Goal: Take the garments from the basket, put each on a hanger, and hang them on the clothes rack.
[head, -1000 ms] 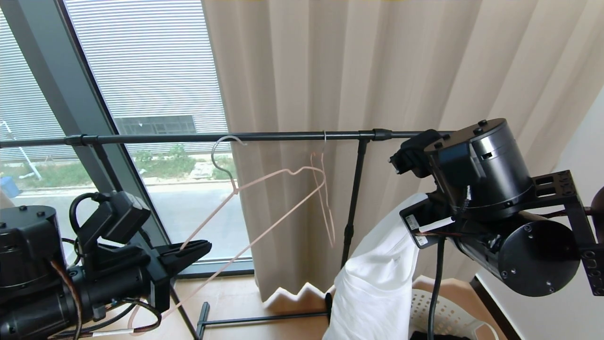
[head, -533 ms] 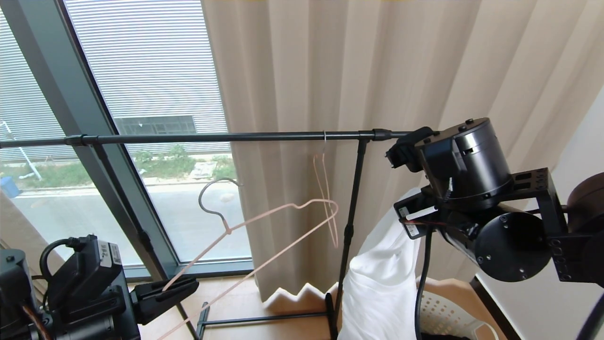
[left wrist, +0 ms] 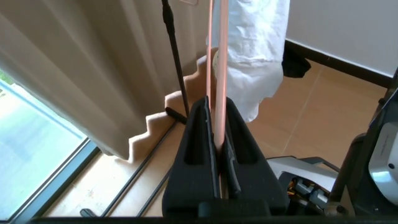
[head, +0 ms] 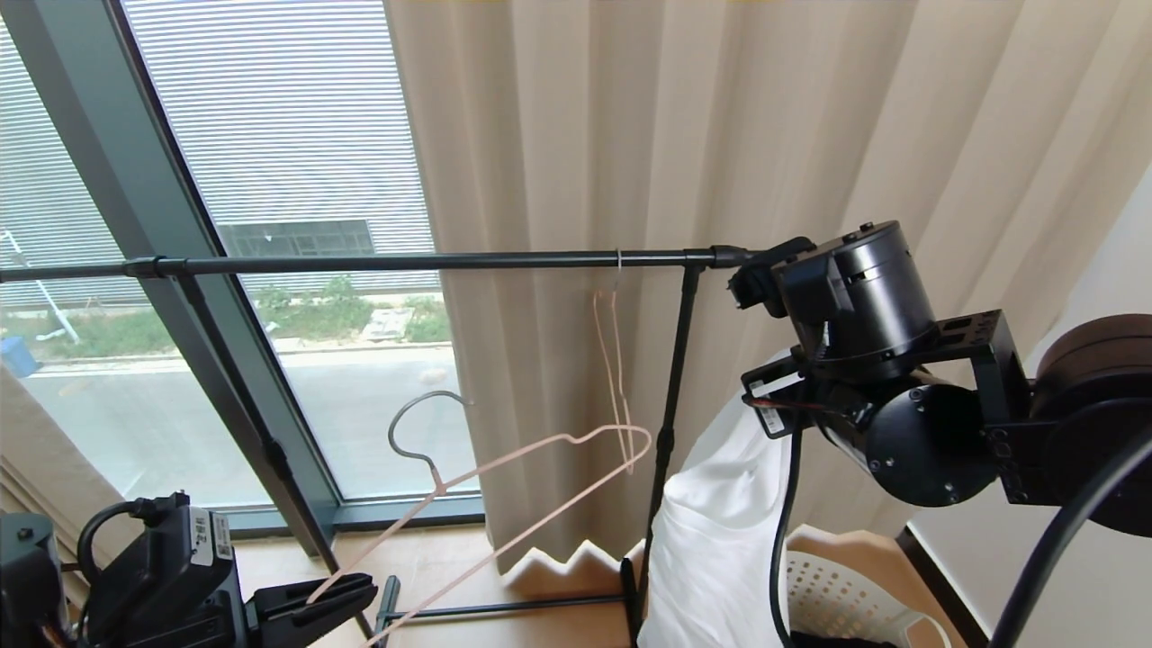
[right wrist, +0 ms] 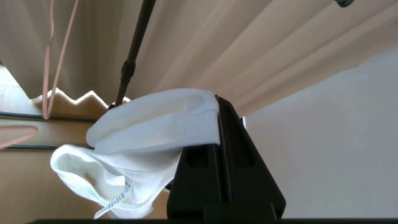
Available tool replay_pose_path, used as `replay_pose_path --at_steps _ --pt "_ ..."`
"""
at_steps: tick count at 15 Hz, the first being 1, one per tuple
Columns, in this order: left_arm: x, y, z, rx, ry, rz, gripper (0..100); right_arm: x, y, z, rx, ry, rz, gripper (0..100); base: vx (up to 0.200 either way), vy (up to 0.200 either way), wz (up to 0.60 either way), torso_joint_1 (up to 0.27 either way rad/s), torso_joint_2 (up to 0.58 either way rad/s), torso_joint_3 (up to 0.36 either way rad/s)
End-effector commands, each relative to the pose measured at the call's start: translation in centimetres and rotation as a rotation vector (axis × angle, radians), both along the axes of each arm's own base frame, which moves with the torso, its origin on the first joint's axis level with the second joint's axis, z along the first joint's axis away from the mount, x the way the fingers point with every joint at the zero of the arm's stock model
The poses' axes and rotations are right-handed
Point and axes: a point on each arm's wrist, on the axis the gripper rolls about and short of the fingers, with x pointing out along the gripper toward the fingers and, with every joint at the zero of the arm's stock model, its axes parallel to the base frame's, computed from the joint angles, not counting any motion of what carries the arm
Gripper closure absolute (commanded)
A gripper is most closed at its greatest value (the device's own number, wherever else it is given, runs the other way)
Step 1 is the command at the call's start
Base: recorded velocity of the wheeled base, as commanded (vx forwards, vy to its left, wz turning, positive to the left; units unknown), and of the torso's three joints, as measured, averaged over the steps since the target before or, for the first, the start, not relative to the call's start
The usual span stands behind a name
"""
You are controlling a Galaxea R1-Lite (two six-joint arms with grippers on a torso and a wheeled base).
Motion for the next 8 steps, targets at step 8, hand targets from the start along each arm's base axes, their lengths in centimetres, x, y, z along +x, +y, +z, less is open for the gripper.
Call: replay_pose_path --at_steps 8 --pt "-0.1 -2.4 0.3 -0.094 0.122 -0.1 100 1.0 2.3 -1.4 0.029 -0.032 0.03 100 0.0 0.0 0.0 0.0 0.0 0.0"
